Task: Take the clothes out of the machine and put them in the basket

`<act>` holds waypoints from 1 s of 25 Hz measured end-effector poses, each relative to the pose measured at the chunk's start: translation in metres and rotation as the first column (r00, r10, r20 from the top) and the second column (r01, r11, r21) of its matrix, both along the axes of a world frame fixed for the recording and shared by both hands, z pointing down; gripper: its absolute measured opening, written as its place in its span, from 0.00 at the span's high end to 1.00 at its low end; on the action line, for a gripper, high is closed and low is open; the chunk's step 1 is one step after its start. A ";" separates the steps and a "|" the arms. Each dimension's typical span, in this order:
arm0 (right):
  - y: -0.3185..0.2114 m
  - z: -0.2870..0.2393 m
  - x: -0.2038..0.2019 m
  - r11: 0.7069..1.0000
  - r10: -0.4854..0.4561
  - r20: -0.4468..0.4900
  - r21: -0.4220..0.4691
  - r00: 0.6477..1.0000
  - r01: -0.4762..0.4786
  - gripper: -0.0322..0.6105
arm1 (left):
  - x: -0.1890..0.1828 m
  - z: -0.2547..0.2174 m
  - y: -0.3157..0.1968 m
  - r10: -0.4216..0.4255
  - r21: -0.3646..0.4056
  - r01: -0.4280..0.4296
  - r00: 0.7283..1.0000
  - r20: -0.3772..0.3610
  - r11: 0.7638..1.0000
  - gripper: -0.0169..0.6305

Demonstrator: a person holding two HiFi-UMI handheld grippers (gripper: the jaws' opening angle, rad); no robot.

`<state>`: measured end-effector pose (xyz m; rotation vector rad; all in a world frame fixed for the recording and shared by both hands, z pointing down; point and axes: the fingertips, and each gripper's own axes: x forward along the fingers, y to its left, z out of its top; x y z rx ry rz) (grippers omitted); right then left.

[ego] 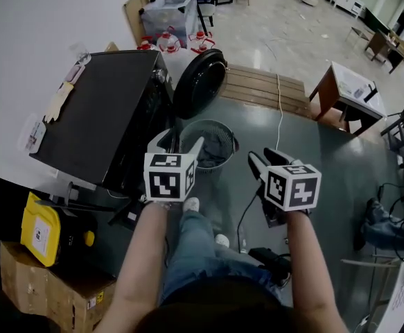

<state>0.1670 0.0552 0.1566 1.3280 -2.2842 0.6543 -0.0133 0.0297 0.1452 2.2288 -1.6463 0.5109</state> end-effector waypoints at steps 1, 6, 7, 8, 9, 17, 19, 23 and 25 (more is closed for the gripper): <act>0.004 -0.003 0.004 1.000 -0.004 0.001 0.006 1.000 0.004 0.68 | 0.001 -0.004 0.005 -0.006 0.012 0.006 1.000 -0.001 1.000 0.50; 0.018 -0.018 0.013 0.999 0.001 0.009 0.047 1.000 -0.001 0.68 | 0.002 -0.016 0.024 -0.025 0.037 0.024 1.000 0.009 0.999 0.50; 0.021 -0.021 0.012 0.998 0.001 0.012 0.060 1.000 -0.002 0.68 | 0.001 -0.020 0.025 -0.028 0.046 0.027 1.000 0.009 0.999 0.50; 0.023 -0.025 0.010 0.997 0.003 0.015 0.072 1.000 -0.004 0.68 | -0.001 -0.023 0.026 -0.030 0.055 0.029 1.000 0.009 0.998 0.50; 0.025 -0.028 0.009 0.996 0.005 0.016 0.084 1.000 -0.007 0.68 | -0.003 -0.027 0.027 -0.031 0.063 0.030 0.999 0.011 0.998 0.50; 0.028 -0.064 -0.029 0.977 0.035 -0.034 0.212 0.999 -0.027 0.68 | -0.036 -0.073 0.035 0.040 0.195 -0.057 0.995 0.088 0.979 0.50; 0.028 -0.077 -0.043 0.963 0.051 -0.037 0.265 0.998 -0.039 0.68 | -0.046 -0.082 0.037 0.064 0.230 -0.089 0.992 0.112 0.969 0.50; 0.032 -0.102 -0.064 0.926 0.073 -0.032 0.375 0.997 -0.056 0.68 | -0.062 -0.102 0.040 0.111 0.309 -0.139 0.988 0.108 0.941 0.50; 0.037 -0.115 -0.075 0.902 0.075 -0.029 0.429 0.997 -0.055 0.68 | -0.072 -0.112 0.043 0.129 0.353 -0.159 0.986 0.107 0.922 0.50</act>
